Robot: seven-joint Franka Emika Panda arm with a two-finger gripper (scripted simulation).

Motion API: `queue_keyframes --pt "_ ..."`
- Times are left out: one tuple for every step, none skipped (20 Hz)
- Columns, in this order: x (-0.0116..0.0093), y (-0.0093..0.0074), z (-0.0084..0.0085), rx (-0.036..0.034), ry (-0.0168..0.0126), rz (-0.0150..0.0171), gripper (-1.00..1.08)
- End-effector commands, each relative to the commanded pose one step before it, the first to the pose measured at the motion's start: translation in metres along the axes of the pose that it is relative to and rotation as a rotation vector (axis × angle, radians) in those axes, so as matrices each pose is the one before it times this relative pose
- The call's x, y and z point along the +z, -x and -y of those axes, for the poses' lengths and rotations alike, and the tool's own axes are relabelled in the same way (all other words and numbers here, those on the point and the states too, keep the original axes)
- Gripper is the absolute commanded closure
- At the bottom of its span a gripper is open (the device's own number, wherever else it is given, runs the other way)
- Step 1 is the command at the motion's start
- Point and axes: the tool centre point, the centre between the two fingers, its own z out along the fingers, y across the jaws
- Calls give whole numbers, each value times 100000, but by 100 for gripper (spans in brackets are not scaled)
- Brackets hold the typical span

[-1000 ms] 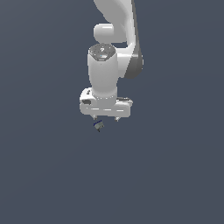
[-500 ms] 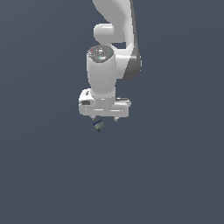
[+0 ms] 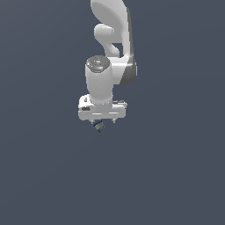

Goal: Pick up the object and move it to a goal position.

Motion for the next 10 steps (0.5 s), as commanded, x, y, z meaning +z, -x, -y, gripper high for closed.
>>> queue_keyframes --pt "1161 555 -371 -5258 -54 428 -92" --pt "507 257 -140 -2359 -43 174 -92" --pt "508 267 -131 -2379 -55 172 -92" --pt "505 274 -119 -2382 -66 168 -92" --pt "501 281 -108 -2383 -77 163 -92" --pt "498 287 -96 -2385 -88 158 -92" --pt "494 292 -85 -2386 -99 153 -92" --pt "487 295 -72 -2370 -109 146 -92" --pt "462 286 -57 -2264 -113 133 -92" --pt "434 274 -44 -2142 -115 120 -92"
